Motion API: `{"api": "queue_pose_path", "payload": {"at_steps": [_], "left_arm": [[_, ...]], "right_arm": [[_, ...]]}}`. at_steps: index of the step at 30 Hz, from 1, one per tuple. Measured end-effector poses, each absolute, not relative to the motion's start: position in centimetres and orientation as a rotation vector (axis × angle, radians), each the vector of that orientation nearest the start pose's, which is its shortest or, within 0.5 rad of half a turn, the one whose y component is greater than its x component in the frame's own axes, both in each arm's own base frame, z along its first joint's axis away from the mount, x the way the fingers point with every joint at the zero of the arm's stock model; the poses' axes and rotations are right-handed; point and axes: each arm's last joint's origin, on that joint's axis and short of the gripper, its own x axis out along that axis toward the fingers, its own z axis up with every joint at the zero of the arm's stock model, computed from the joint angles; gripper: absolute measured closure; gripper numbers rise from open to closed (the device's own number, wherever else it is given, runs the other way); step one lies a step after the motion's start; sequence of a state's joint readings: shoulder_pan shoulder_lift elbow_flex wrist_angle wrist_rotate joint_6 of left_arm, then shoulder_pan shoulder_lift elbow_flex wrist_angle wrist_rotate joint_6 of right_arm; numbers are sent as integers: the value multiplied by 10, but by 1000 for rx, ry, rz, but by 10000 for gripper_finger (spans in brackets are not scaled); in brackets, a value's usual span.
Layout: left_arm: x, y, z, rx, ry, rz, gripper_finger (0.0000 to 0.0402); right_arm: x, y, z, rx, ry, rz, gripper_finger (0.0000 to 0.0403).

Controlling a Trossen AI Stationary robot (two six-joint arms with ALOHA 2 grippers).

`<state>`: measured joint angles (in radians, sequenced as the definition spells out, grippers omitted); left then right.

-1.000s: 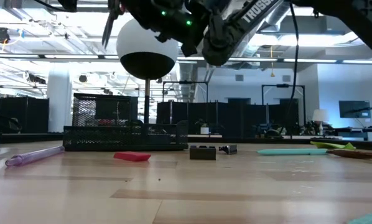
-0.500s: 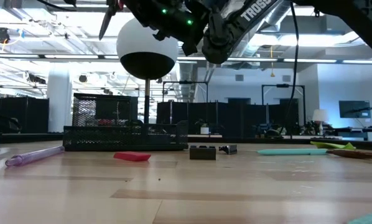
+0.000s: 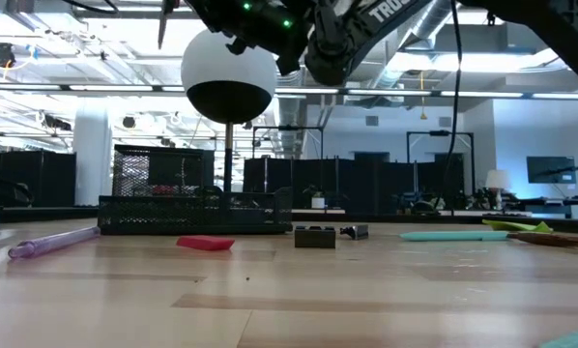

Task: Pick and place office supplies into organizer
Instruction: Put the black scissors into the black desk organizer

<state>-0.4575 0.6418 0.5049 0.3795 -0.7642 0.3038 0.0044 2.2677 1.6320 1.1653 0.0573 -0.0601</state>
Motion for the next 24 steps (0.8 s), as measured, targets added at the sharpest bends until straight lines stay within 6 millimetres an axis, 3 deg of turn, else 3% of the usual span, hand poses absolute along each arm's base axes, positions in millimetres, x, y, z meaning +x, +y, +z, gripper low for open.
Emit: {"api": "queue_pose_path", "payload": {"at_steps": [9,13,15,19,24], "left_arm": [[142,-41,307,138,-135,356,401],[141,-36,306,121,-111,486,401],[141,-33,304,116,-90,505,401],[141,-36,303,119,-96,412,401],[142,-36,300,115,-72,406,401]], "right_arm": [[508,1,258,-46,-497,-61,398],[507,11,260,-66,-523,37,400],[507,11,260,-89,-521,-8,400],[507,17,260,-128,-509,-57,401],[511,12,253,-118,-430,-70,401]]}}
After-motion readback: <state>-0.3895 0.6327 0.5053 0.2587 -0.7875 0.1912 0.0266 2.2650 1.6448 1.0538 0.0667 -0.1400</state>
